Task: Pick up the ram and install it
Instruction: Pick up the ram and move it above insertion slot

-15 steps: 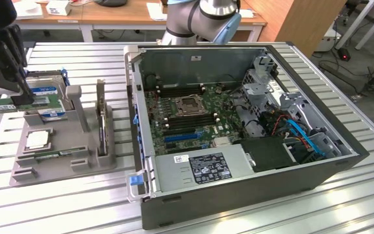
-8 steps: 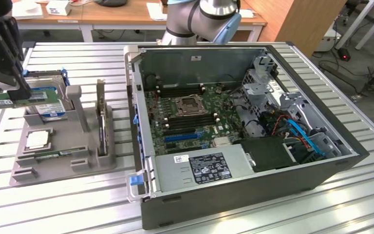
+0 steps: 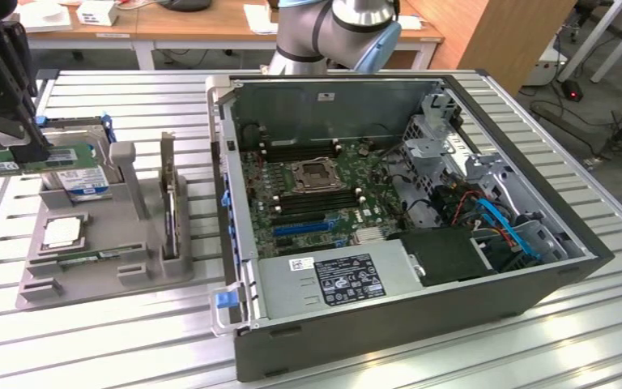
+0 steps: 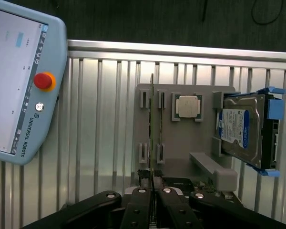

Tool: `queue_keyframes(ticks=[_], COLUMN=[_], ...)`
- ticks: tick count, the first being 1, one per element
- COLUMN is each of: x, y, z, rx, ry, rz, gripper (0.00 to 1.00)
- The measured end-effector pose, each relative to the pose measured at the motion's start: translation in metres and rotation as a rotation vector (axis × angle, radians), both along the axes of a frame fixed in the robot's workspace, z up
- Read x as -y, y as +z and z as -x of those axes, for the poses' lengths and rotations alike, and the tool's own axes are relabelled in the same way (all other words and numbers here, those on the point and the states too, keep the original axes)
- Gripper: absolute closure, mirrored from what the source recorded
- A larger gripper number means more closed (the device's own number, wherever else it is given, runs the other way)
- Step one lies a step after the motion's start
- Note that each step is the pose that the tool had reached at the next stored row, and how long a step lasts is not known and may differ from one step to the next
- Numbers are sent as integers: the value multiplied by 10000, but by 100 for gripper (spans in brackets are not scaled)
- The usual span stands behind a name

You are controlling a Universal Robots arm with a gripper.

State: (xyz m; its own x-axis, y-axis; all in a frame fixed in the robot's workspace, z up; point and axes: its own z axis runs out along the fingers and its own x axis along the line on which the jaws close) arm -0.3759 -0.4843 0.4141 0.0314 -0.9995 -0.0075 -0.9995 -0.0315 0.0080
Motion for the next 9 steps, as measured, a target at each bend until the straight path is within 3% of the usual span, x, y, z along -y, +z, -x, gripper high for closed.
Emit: queue_keyframes(ticks=[9], x=[0], y=[1], z=[-20], rx=[-1], ry=[2], rz=[0], gripper=[89])
